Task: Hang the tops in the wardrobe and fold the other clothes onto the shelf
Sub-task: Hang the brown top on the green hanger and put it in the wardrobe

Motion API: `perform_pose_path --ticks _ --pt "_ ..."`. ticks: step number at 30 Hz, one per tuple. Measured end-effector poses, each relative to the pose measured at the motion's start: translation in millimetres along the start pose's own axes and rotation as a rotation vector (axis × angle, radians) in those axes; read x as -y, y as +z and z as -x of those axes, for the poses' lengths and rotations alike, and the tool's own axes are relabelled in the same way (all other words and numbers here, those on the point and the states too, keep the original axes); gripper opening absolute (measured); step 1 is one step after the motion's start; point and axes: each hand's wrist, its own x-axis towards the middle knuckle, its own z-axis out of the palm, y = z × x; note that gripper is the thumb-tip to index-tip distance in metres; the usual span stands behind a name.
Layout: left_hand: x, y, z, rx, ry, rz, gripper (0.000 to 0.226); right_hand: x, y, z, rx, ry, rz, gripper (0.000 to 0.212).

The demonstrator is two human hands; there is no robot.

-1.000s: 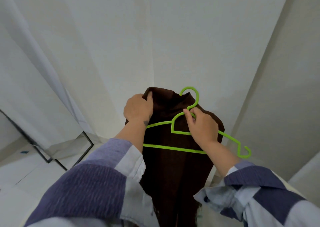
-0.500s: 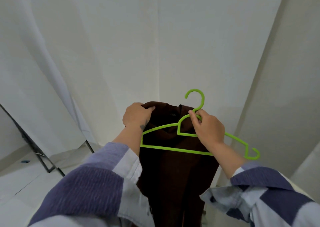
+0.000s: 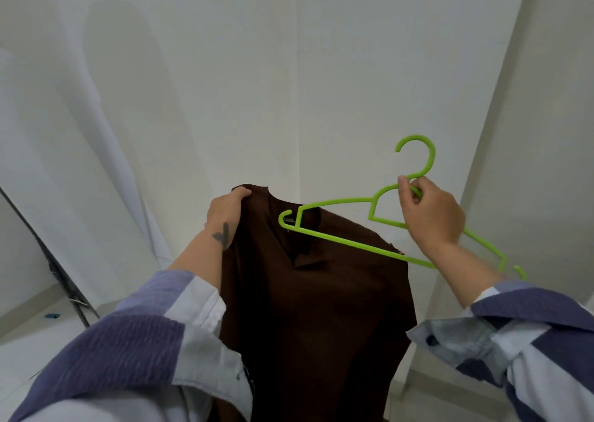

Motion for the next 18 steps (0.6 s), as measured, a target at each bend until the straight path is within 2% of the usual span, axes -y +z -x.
perform_pose_path --ticks 3,5,11,13,16,18 --pt "2.1 -8.4 -13.6 0.053 0.063 -0.035 0.076 3.2 -5.4 -8.5 -0.03 -0.024 0.012 0.039" --pt "7.5 -13.4 -23.7 0.075 0.083 -0.118 0.078 5.4 -6.9 -11.5 -0.033 -0.028 0.009 0.039" --pt "-2.7 -16.3 -6.0 0.149 0.132 -0.288 0.062 13.2 2.3 -10.1 -0.002 -0.011 -0.021 0.042" --pt "-11.3 -18.7 4.5 0.159 0.137 -0.255 0.051 14.0 5.0 -8.2 0.002 -0.013 -0.025 0.042" --pt "-24.8 -20.8 24.6 0.149 0.154 -0.147 0.02 12.5 5.7 -6.4 0.003 -0.007 -0.04 0.043" --pt "-28.5 -22.5 29.2 0.149 0.151 -0.078 0.02 11.6 4.4 -6.4 -0.001 0.0 -0.049 0.043"
